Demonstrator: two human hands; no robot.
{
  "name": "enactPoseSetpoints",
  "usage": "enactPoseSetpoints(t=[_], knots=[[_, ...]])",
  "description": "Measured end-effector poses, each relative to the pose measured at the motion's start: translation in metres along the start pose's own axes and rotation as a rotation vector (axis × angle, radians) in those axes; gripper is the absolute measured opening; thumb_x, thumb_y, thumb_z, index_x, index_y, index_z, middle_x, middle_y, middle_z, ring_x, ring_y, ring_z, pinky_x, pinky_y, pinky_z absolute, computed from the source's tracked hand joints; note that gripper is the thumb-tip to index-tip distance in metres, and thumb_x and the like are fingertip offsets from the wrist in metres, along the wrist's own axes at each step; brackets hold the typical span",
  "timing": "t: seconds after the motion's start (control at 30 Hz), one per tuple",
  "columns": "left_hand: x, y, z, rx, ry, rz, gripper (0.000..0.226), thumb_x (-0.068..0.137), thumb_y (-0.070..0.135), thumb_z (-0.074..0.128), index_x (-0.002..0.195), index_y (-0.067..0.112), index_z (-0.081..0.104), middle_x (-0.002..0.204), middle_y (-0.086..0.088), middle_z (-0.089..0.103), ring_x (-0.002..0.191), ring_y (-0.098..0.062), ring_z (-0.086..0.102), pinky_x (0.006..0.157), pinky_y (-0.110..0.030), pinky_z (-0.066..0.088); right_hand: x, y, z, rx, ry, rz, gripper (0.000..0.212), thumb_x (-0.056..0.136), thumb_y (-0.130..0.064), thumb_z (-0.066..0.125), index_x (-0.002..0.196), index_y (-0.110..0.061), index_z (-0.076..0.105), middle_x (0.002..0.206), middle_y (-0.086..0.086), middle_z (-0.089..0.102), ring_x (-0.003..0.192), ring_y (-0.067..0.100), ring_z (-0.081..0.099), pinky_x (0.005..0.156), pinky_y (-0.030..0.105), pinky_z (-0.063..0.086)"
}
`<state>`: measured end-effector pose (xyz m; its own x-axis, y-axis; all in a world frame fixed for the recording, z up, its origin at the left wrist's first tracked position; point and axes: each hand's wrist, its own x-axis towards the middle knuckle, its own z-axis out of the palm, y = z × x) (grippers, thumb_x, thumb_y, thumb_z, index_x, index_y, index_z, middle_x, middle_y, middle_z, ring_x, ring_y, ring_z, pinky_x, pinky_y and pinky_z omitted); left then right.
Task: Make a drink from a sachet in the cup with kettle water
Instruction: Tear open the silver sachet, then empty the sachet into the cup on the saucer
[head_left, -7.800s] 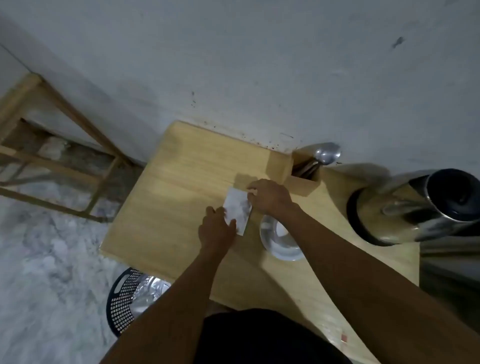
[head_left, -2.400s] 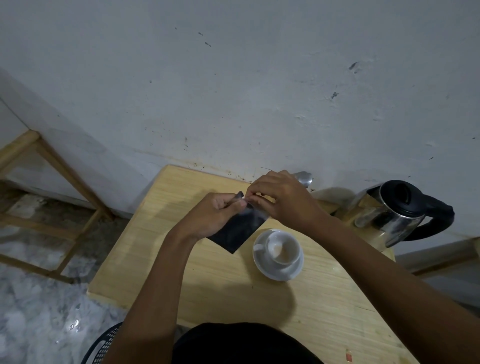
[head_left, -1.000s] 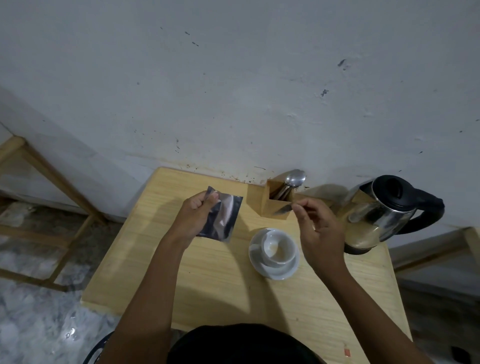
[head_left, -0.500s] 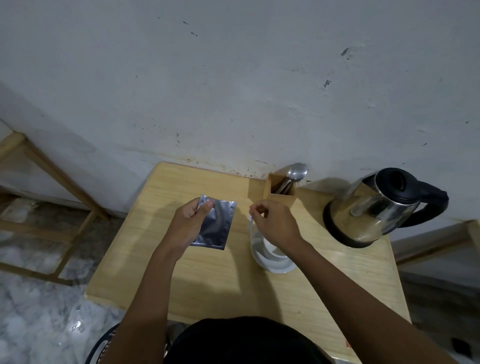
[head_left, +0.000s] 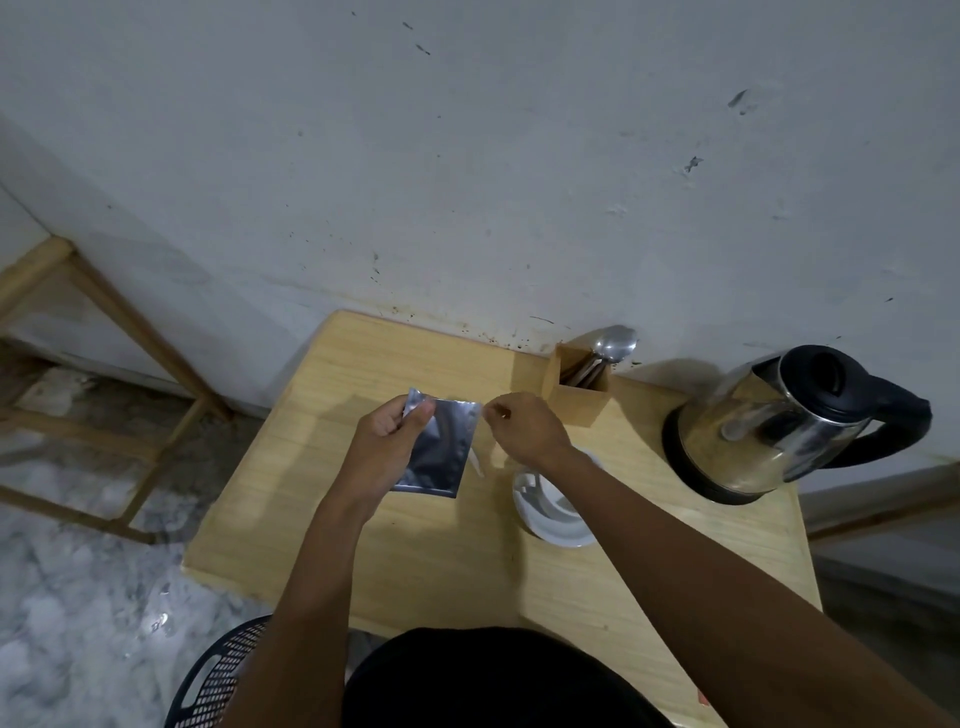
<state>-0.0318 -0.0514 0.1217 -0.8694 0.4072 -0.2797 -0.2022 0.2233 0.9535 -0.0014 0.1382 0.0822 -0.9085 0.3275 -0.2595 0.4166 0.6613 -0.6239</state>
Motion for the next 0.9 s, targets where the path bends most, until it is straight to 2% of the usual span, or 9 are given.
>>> enactPoseSetpoints(t=[0.1, 0.2, 0.27, 0.33, 0.43, 0.57, 0.67, 0.73, 0.9], knots=[[0.001, -0.001, 0.002, -0.025, 0.009, -0.017, 0.027, 0.093, 0.04, 0.053, 0.092, 0.017, 0.067, 0.091, -0.015, 0.07, 0.087, -0.023, 0.066, 0.086, -0.045, 0.054, -0.015, -0.008, -0.021, 0.329, 0.119, 0.052, 0.029, 0.1, -0.023, 0.046, 0.107, -0.013, 0.072, 0.099, -0.005, 0.069, 0.087, 0.014, 0.065, 0.073, 0.024, 0.049], [0.003, 0.0, 0.008, -0.046, 0.014, -0.031, 0.025, 0.092, 0.041, 0.053, 0.091, 0.021, 0.069, 0.087, -0.004, 0.069, 0.09, -0.021, 0.065, 0.084, -0.041, 0.053, -0.044, -0.012, -0.038, 0.577, 0.107, 0.095, 0.026, 0.098, -0.023, 0.051, 0.108, -0.013, 0.072, 0.101, -0.004, 0.071, 0.087, 0.009, 0.066, 0.069, 0.018, 0.044], [0.004, 0.002, 0.014, -0.068, -0.007, -0.034, 0.024, 0.092, 0.041, 0.054, 0.092, 0.024, 0.07, 0.091, -0.002, 0.071, 0.095, -0.021, 0.066, 0.085, -0.038, 0.052, -0.063, -0.01, -0.04, 0.596, 0.01, 0.063, 0.02, 0.096, -0.024, 0.059, 0.105, -0.013, 0.072, 0.1, -0.004, 0.072, 0.087, 0.008, 0.066, 0.071, 0.015, 0.046], [0.004, 0.004, 0.023, -0.085, -0.052, -0.038, 0.025, 0.091, 0.042, 0.055, 0.094, 0.022, 0.07, 0.098, -0.008, 0.073, 0.097, -0.024, 0.067, 0.088, -0.041, 0.051, -0.076, -0.003, -0.037, 0.618, -0.057, 0.018, 0.013, 0.093, -0.02, 0.065, 0.101, -0.012, 0.072, 0.093, 0.0, 0.073, 0.08, 0.002, 0.065, 0.071, 0.011, 0.047], [0.002, 0.007, 0.035, -0.115, -0.125, -0.031, 0.027, 0.092, 0.039, 0.056, 0.097, 0.016, 0.07, 0.098, -0.012, 0.073, 0.089, -0.022, 0.067, 0.081, -0.038, 0.052, -0.082, 0.008, -0.035, 0.601, 0.056, -0.013, 0.013, 0.091, -0.014, 0.067, 0.09, -0.004, 0.074, 0.087, 0.012, 0.073, 0.071, 0.001, 0.061, 0.066, 0.01, 0.047], [0.0, 0.01, 0.048, -0.096, -0.16, 0.023, 0.023, 0.093, 0.029, 0.056, 0.097, 0.009, 0.068, 0.091, 0.001, 0.072, 0.085, -0.011, 0.067, 0.074, -0.027, 0.054, -0.092, 0.021, -0.041, 0.584, 0.151, -0.037, 0.009, 0.091, -0.014, 0.067, 0.085, -0.015, 0.074, 0.083, 0.003, 0.074, 0.074, 0.003, 0.064, 0.07, 0.017, 0.05], [0.0, 0.01, 0.059, -0.067, -0.201, 0.025, 0.017, 0.093, 0.025, 0.057, 0.087, 0.018, 0.07, 0.082, 0.002, 0.071, 0.079, -0.014, 0.065, 0.074, -0.032, 0.053, -0.1, 0.033, -0.043, 0.522, 0.233, -0.032, 0.01, 0.092, -0.017, 0.066, 0.087, -0.019, 0.073, 0.085, -0.006, 0.073, 0.08, 0.008, 0.066, 0.075, 0.023, 0.051], [-0.001, 0.011, 0.068, -0.046, -0.23, 0.032, 0.017, 0.093, 0.026, 0.057, 0.083, 0.022, 0.071, 0.081, 0.001, 0.071, 0.077, -0.014, 0.064, 0.074, -0.035, 0.053, -0.107, 0.041, -0.045, 0.55, 0.259, -0.028, 0.01, 0.093, -0.019, 0.065, 0.089, -0.017, 0.073, 0.086, -0.006, 0.073, 0.082, 0.008, 0.066, 0.074, 0.022, 0.052], [-0.005, 0.018, 0.098, -0.084, -0.284, 0.017, 0.015, 0.092, 0.024, 0.059, 0.09, 0.017, 0.072, 0.084, 0.003, 0.072, 0.078, -0.009, 0.066, 0.064, -0.021, 0.053, -0.136, 0.066, -0.054, 0.681, 0.236, 0.012, 0.014, 0.092, -0.02, 0.066, 0.103, -0.013, 0.071, 0.096, -0.002, 0.073, 0.09, 0.008, 0.066, 0.077, 0.015, 0.052]])
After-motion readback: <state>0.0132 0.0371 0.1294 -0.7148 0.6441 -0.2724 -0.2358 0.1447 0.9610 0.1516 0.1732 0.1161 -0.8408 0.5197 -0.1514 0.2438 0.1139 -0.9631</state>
